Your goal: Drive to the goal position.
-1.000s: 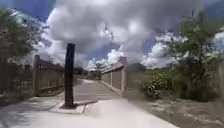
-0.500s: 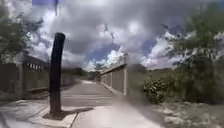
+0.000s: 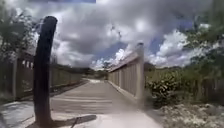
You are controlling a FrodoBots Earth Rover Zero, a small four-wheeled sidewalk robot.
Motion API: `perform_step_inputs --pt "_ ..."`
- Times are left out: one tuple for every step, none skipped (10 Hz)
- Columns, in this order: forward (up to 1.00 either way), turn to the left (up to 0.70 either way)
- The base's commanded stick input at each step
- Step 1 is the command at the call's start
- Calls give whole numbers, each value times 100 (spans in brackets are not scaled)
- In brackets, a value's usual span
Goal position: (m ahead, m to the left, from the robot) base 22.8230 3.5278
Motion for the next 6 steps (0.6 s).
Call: perform_step_inputs --pt "85 34" --pt "85 34" --pt "85 23" --pt "85 0" --pt "85 0" --pt "85 0"
